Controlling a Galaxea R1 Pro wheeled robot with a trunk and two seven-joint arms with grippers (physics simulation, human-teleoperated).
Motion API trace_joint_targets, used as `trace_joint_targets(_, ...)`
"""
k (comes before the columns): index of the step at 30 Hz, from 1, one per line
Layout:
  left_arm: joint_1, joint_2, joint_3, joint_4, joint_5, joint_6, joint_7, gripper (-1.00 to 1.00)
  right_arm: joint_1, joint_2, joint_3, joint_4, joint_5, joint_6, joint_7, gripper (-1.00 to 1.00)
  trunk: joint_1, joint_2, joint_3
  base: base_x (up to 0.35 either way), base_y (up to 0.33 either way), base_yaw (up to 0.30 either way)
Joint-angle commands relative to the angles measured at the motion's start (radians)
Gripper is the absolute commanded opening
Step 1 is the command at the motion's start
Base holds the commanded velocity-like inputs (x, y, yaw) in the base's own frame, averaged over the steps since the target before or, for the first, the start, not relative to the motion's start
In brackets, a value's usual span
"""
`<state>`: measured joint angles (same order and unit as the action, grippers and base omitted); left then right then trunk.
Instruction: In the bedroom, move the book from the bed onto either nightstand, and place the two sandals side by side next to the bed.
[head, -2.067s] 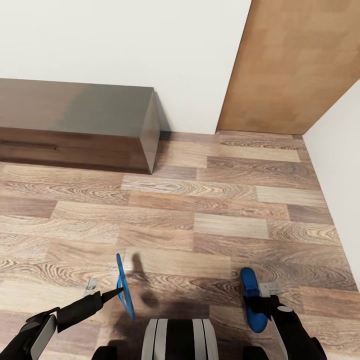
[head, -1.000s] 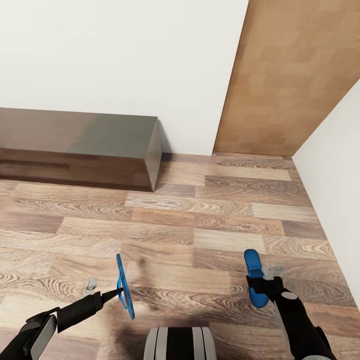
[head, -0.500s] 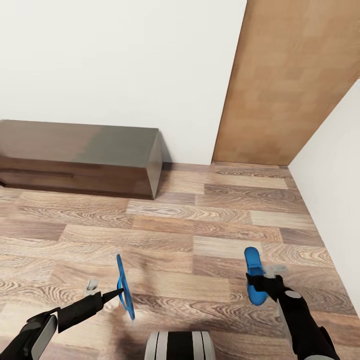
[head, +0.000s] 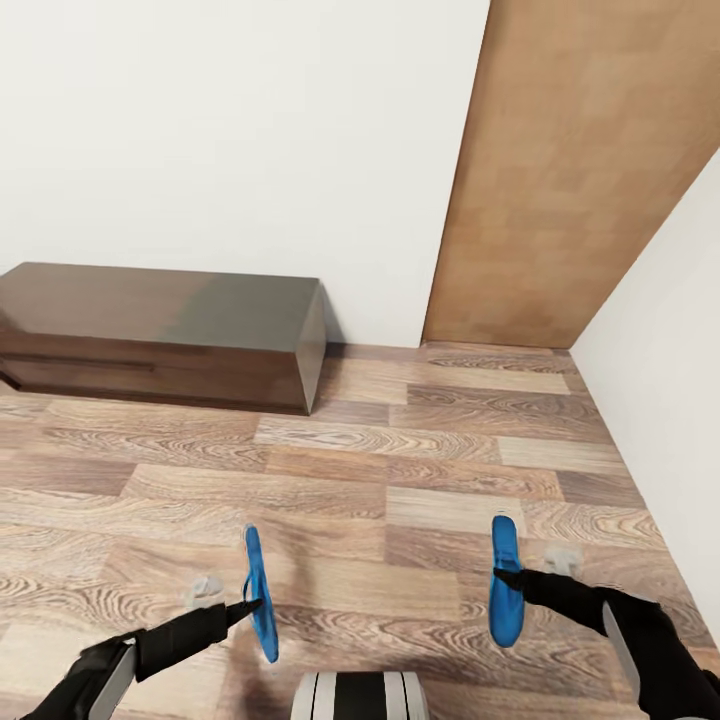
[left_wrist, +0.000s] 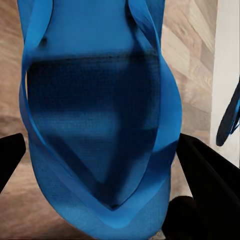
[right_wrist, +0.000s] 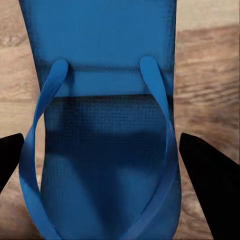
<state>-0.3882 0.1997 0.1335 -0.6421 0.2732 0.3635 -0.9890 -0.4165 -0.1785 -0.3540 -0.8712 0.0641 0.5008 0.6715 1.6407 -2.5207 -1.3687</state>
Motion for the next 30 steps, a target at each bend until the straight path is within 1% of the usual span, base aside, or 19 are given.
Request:
trace_joint_targets(1, 0.0, -0.013, -0.006, 0.035, -0.046, -0.05, 0.004, -1.0, 0.001, 0.0, -0.004, 0.051, 0.001, 0.006, 0.01, -1.0, -0.001, 0.0, 0.003, 0.0, 0.0, 0.0)
trace_joint_targets(2, 0.0, -0.017, -0.007, 0.045, -0.065, -0.066, 0.006, -1.0, 0.001, -0.001, -0.004, 0.077, 0.0, 0.006, 0.013, -1.0, -0.001, 0.0, 0.007, 0.0, 0.0, 0.0)
trace_joint_targets(4, 0.0, -0.021, -0.009, 0.059, -0.086, -0.085, 0.009, -1.0, 0.002, -0.001, -0.005, 0.124, 0.0, 0.004, 0.034, -1.0, -0.002, 0.001, 0.015, 0.0, 0.0, 0.0)
trace_joint_targets(5, 0.0, -0.022, -0.01, 0.076, -0.094, -0.094, 0.011, -1.0, 0.003, -0.001, -0.005, 0.154, 0.0, 0.002, 0.063, -1.0, -0.002, 0.001, 0.019, 0.0, 0.0, 0.0)
trace_joint_targets(7, 0.0, -0.022, -0.01, 0.111, -0.099, -0.114, 0.011, -1.0, 0.003, -0.001, -0.005, 0.205, 0.0, -0.003, 0.111, -1.0, -0.003, 0.001, 0.027, 0.0, 0.0, 0.0)
trace_joint_targets(8, 0.0, -0.022, -0.01, 0.12, -0.1, -0.122, 0.011, -1.0, 0.003, -0.001, -0.005, 0.221, 0.0, -0.005, 0.121, -1.0, -0.004, 0.002, 0.031, 0.0, 0.0, 0.0)
trace_joint_targets(11, 0.0, -0.024, -0.013, 0.16, -0.103, -0.18, 0.026, -1.0, 0.004, -0.001, -0.005, 0.311, 0.001, -0.015, 0.16, -1.0, -0.005, 0.002, 0.042, 0.0, 0.0, 0.0)
trace_joint_targets(14, 0.0, -0.029, -0.014, 0.175, -0.104, -0.209, 0.063, -1.0, 0.004, -0.001, -0.005, 0.357, 0.001, -0.019, 0.171, -1.0, -0.007, 0.003, 0.054, 0.0, 0.0, 0.0)
trace_joint_targets(18, 0.0, -0.032, -0.014, 0.181, -0.104, -0.218, 0.088, -1.0, 0.004, -0.001, -0.005, 0.373, 0.0, -0.031, 0.174, -1.0, -0.008, 0.004, 0.069, 0.0, 0.0, 0.0)
trace_joint_targets(20, 0.0, -0.032, -0.015, 0.19, -0.105, -0.22, 0.094, -1.0, 0.004, -0.001, -0.005, 0.374, 0.0, -0.073, 0.174, -1.0, -0.009, 0.004, 0.077, 0.0, 0.0, 0.0)
trace_joint_targets(22, 0.0, -0.032, -0.019, 0.198, -0.105, -0.221, 0.098, -1.0, 0.004, -0.001, -0.005, 0.39, -0.001, -0.178, 0.174, -1.0, -0.01, 0.005, 0.085, 0.0, 0.0, 0.0)
trace_joint_targets(23, 0.0, -0.032, -0.019, 0.198, -0.105, -0.221, 0.098, -1.0, 0.004, -0.001, -0.005, 0.397, 0.0, -0.183, 0.174, -1.0, -0.011, 0.005, 0.089, 0.0, 0.0, 0.0)
trace_joint_targets(25, 0.0, -0.033, -0.02, 0.199, -0.105, -0.221, 0.098, -1.0, 0.004, -0.001, -0.007, 0.453, 0.0, -0.199, 0.173, -1.0, -0.011, 0.006, 0.096, 0.0, 0.0, 0.0)
trace_joint_targets(30, 0.0, -0.034, -0.02, 0.199, -0.106, -0.221, 0.098, -1.0, 0.004, -0.001, -0.007, 0.467, 0.0, -0.203, 0.172, -1.0, -0.014, 0.007, 0.116, 0.0, 0.0, 0.0)
